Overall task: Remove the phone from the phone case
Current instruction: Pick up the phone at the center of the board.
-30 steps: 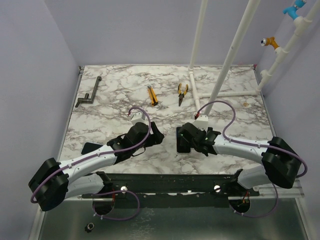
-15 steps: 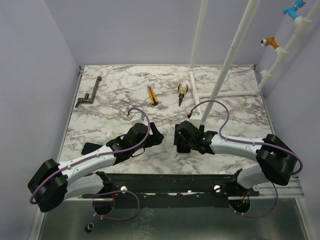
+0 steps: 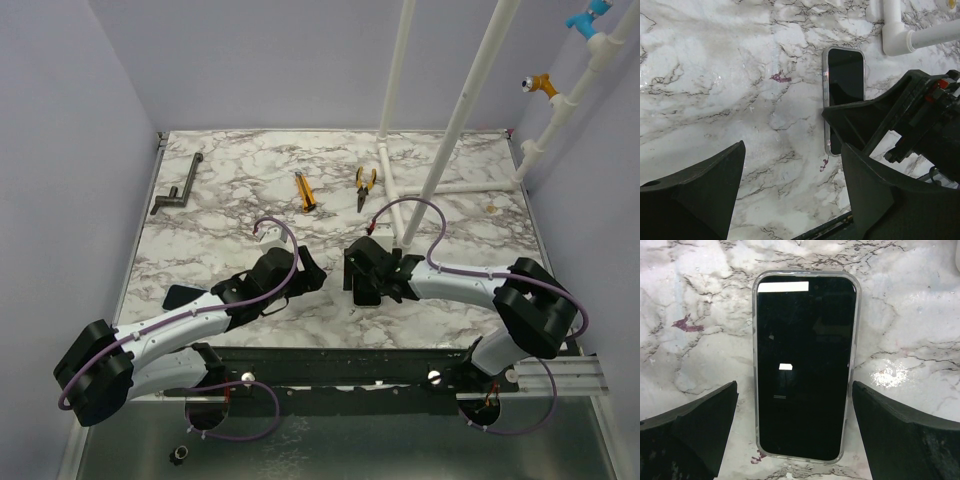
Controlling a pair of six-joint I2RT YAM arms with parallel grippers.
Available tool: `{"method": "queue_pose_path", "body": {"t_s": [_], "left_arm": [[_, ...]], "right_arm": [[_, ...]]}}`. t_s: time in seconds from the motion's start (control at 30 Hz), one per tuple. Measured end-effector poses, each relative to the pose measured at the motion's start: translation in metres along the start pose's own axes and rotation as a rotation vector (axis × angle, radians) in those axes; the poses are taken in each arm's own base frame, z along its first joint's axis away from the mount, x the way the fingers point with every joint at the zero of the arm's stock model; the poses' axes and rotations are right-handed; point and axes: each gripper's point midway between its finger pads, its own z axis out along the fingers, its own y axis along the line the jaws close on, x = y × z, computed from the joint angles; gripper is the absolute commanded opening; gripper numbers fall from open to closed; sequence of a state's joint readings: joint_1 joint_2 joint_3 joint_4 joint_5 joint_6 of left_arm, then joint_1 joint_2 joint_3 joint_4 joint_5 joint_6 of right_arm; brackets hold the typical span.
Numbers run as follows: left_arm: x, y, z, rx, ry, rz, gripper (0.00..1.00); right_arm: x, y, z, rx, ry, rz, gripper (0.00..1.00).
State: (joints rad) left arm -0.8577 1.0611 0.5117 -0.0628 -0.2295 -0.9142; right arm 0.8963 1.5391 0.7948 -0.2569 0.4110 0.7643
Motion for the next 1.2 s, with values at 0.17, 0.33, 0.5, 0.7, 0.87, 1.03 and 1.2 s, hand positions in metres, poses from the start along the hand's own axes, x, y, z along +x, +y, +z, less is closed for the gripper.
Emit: {"method": "queue_pose_path", "body": {"t_s": [0.17, 0.33, 0.5, 0.7, 0.87, 1.03, 1.2], "left_arm": [[-0.001, -0.001, -0.001, 0.004, -0.003, -0.003, 0.79], [-0.001, 0.0, -0.001, 0.003, -0.002, -0.003, 0.79], [0.0, 0.0, -0.001, 0.003, -0.002, -0.003, 0.79], [0.0, 0.0, -0.001, 0.003, -0.002, -0.003, 0.79], [0.0, 0.0, -0.001, 0.002, -0.002, -0.003, 0.78], [0.001, 0.001, -0.001, -0.003, 0.002, -0.001, 0.78], [0.001, 0.001, -0.001, -0.003, 0.002, -0.001, 0.78]], "right_arm": [[0.005, -0.006, 0.005, 0.023, 0.032, -0.009, 1.0], [0.004, -0.005, 0.007, 0.024, 0.045, -0.021, 1.0], [0.001, 0.0, 0.011, 0.022, 0.053, -0.046, 0.98], [-0.001, -0.001, 0.014, 0.035, 0.07, -0.076, 0.97], [0.0, -0.002, 0.015, 0.045, 0.089, -0.102, 0.97], [0.002, -0.003, 0.016, 0.053, 0.108, -0.131, 0.98], [0.002, -0.002, 0.016, 0.057, 0.121, -0.14, 0.95]]}}
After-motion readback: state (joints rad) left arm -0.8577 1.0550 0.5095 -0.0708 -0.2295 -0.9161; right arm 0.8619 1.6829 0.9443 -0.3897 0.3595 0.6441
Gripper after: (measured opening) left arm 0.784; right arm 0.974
